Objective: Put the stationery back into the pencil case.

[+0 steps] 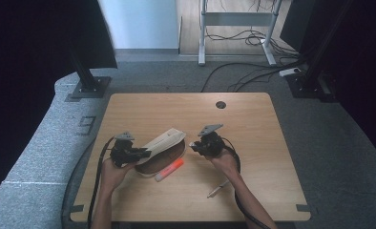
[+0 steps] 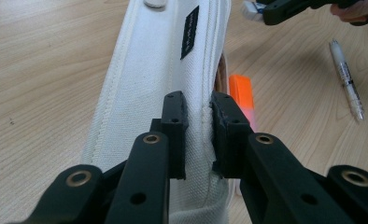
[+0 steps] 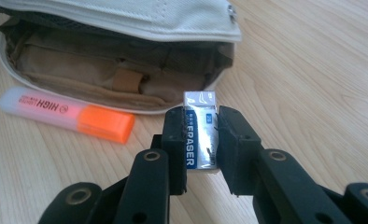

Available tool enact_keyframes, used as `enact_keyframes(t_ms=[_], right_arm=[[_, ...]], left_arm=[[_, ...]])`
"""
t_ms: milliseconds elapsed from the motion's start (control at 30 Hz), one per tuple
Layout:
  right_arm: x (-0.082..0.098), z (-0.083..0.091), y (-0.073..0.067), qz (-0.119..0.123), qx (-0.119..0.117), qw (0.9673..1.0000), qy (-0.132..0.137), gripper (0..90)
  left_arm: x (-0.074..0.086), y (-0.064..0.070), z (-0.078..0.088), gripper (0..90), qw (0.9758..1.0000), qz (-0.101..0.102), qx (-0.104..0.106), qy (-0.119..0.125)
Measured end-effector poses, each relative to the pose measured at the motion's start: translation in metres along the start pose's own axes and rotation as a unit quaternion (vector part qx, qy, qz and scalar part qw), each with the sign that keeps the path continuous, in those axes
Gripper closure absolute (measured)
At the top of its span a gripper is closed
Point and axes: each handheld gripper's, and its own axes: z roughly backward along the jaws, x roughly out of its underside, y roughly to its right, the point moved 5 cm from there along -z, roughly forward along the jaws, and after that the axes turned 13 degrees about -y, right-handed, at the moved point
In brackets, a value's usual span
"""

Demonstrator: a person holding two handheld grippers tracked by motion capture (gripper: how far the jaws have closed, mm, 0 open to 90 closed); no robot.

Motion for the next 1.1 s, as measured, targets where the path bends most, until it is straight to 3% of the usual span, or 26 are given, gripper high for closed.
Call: enact_keyframes(t_ms=[700,1100], right_arm=[[-0.031,-0.039,-0.013,0.009,0.004,0.9999,-0.014,71.8],[-0.042,-0.061,-0.013,0.007,0.014,0.9997,-0.021,71.8]], left_arm=[[-0.001,0.000,0.002,77.0,0.9999,0.003,-0.003,0.009],[-0.002,0.001,0.003,77.2,0.9999,0.002,-0.004,0.012]])
